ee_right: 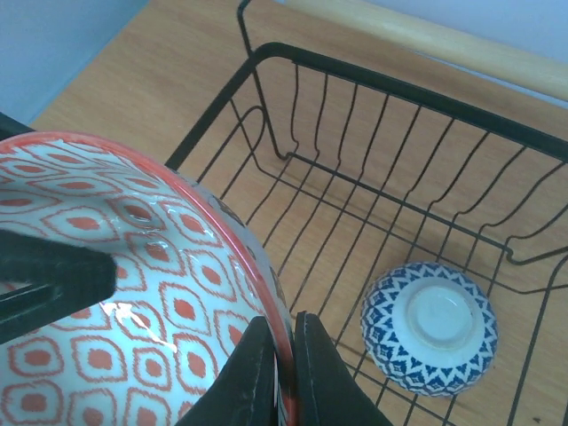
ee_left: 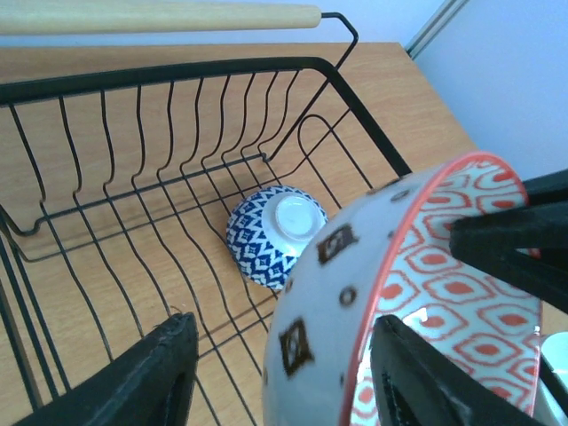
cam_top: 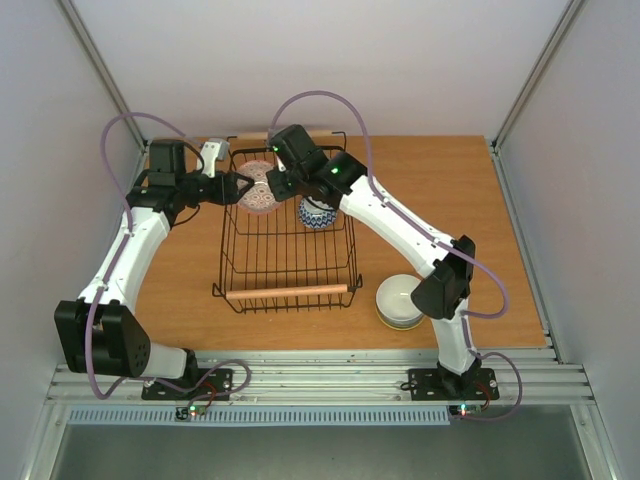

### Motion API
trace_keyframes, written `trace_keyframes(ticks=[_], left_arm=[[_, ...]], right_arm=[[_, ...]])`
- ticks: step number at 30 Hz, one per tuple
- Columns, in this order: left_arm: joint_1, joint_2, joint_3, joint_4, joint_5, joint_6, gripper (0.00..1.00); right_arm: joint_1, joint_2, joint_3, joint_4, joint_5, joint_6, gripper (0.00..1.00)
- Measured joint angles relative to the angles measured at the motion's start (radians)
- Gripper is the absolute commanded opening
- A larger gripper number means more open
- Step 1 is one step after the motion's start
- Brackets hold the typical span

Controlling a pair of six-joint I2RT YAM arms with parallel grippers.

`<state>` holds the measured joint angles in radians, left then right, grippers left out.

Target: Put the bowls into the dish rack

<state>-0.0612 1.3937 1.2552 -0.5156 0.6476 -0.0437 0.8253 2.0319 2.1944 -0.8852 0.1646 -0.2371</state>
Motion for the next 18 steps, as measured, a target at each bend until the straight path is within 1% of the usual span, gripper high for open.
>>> trace_keyframes(ticks=[1,4,5,7,9,11,12,16,18], left_arm=[[0.0,0.0,0.0,0.001,0.0,0.006,0.34],[0.0,0.0,-0.001,0.0,0.0,0.0,0.04],[0.0,0.0,-0.001,0.001,0.005,-0.003,0.01],[-0.006,0.006,-0.006,-0.001,-0.082,-0.004,0.01],[-0.01,0.012,-0.008,0.002,-0.08,-0.008,0.0],[-0.011,0.011,-0.008,-0.001,-0.082,-0.007,0.0],[-0.011,0.012,-0.008,-0.003,-0.082,-0.007,0.01],[-0.008,0.012,-0.008,-0.02,-0.052,0.008,0.0],[-0.006,0.012,-0.008,-0.026,-0.042,0.015,0.0]], right_arm=[[0.005,0.0,0.004,0.002,0.0,-0.003,0.01],[0.012,0.0,0.006,0.002,0.0,-0.011,0.01],[0.014,0.0,0.006,0.003,0.001,-0.012,0.02],[0.025,0.0,0.016,0.024,0.001,0.005,0.03],[0.037,0.001,0.021,0.014,0.032,0.007,0.1],[0.035,0.004,0.021,0.011,0.032,0.0,0.19],[0.034,0.004,0.021,0.011,0.033,0.001,0.25],[0.026,0.001,0.015,0.023,0.037,-0.008,0.52],[0.019,-0.018,-0.03,0.051,0.027,-0.011,0.67]])
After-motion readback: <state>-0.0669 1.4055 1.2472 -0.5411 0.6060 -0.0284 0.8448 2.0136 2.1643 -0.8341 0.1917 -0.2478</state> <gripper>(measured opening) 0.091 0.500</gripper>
